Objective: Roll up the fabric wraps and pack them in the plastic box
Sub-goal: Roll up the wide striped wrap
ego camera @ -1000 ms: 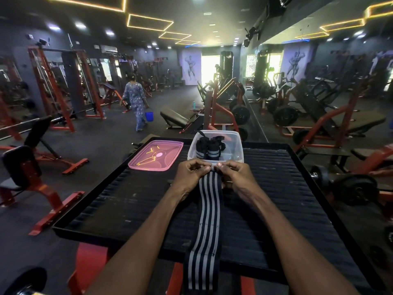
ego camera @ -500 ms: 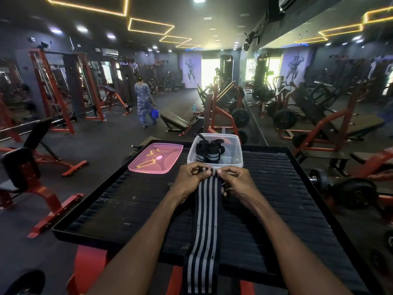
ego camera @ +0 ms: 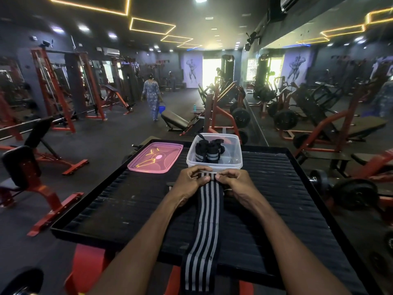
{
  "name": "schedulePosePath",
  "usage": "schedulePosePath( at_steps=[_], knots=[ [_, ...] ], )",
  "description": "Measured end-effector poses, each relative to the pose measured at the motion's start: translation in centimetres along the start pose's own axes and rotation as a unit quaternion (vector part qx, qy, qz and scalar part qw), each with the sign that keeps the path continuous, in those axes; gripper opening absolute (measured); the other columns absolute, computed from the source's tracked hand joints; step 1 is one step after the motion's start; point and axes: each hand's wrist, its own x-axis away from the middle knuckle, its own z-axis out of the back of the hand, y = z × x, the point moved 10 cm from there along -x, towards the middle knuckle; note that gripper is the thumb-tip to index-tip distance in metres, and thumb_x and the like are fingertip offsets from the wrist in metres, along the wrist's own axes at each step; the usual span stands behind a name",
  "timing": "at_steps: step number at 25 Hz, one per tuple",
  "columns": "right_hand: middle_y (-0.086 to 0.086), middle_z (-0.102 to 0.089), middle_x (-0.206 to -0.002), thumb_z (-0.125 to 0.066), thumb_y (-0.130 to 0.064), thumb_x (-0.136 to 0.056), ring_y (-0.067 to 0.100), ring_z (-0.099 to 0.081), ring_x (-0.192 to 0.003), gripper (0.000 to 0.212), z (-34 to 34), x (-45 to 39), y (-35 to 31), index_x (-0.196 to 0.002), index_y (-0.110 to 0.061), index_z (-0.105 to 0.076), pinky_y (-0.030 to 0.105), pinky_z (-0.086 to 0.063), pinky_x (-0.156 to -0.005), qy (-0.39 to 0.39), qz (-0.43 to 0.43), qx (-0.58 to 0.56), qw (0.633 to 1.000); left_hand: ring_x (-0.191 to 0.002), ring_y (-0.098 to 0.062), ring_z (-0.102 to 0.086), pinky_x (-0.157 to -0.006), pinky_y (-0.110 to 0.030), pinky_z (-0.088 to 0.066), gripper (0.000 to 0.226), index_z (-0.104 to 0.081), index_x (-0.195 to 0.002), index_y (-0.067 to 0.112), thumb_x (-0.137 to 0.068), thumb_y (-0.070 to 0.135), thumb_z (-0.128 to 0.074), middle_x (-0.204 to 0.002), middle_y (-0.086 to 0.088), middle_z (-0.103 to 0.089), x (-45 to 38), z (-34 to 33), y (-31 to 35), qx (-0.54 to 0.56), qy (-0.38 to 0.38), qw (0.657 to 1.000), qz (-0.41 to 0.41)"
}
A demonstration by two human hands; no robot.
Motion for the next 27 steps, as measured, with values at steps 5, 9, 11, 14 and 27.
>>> schedulePosePath(
  at_steps=[5,9,11,14,27],
  knots=[
    [0.009,-0.072,-0.085,-0.071,0.006,-0.085,0.023,-0.071,-0.08,0.018,-0.3,0.0,-0.2,-0.089,-0.012,-0.073,0.039,-0.058,-0.067,-0.008,0.005,-0.024,1.0,-0.096,-0.024,-0.071,-0.092,-0.036,-0.056,0.013,-0.074,-0.102,0.007,-0.091,0.006,-0.066,-0.102,-0.012,-0.076,0.5,-0.4,-1.3,0.058,0.006,0.998,0.029],
    [0.013,-0.067,-0.081,-0.068,-0.011,-0.093,0.022,-0.063,-0.064,0.014,-1.1,0.4,0.8,-0.1,0.001,-0.07,0.031,-0.054,-0.05,-0.033,-0.044,-0.013,0.998,-0.09,-0.021,-0.07,-0.094,-0.04,-0.053,0.018,-0.075,-0.094,0.011,-0.091,-0.001,-0.063,-0.092,-0.006,-0.077,1.0,-0.1,-2.0,0.059,0.02,0.998,0.032],
    [0.015,-0.066,-0.079,-0.067,-0.012,-0.094,0.022,-0.06,-0.058,0.016,-1.2,0.4,0.9,-0.097,0.003,-0.069,0.029,-0.051,-0.045,-0.03,-0.045,-0.002,0.999,-0.1,-0.031,-0.07,-0.101,-0.046,-0.05,0.015,-0.074,-0.099,0.005,-0.092,0.0,-0.063,-0.101,-0.015,-0.075,1.0,0.0,-2.5,0.069,0.011,0.997,0.038],
    [0.018,-0.07,-0.089,-0.073,-0.004,-0.087,0.022,-0.066,-0.069,0.01,-1.0,0.5,0.0,-0.095,0.003,-0.071,0.03,-0.054,-0.049,-0.012,-0.001,0.004,1.0,-0.106,-0.037,-0.068,-0.102,-0.052,-0.05,0.018,-0.074,-0.103,0.002,-0.089,0.012,-0.071,-0.107,-0.022,-0.073,1.0,0.6,-2.7,0.071,0.027,0.996,0.036],
    [0.015,-0.069,-0.087,-0.078,-0.002,-0.082,0.024,-0.067,-0.074,0.019,-0.9,0.4,0.0,-0.1,-0.001,-0.073,0.034,-0.058,-0.058,-0.032,0.022,0.029,0.999,-0.101,-0.032,-0.071,-0.093,-0.042,-0.056,0.022,-0.071,-0.108,0.001,-0.091,0.014,-0.069,-0.107,-0.02,-0.074,1.4,0.3,-2.7,0.051,0.024,0.998,0.025]
  ],
)
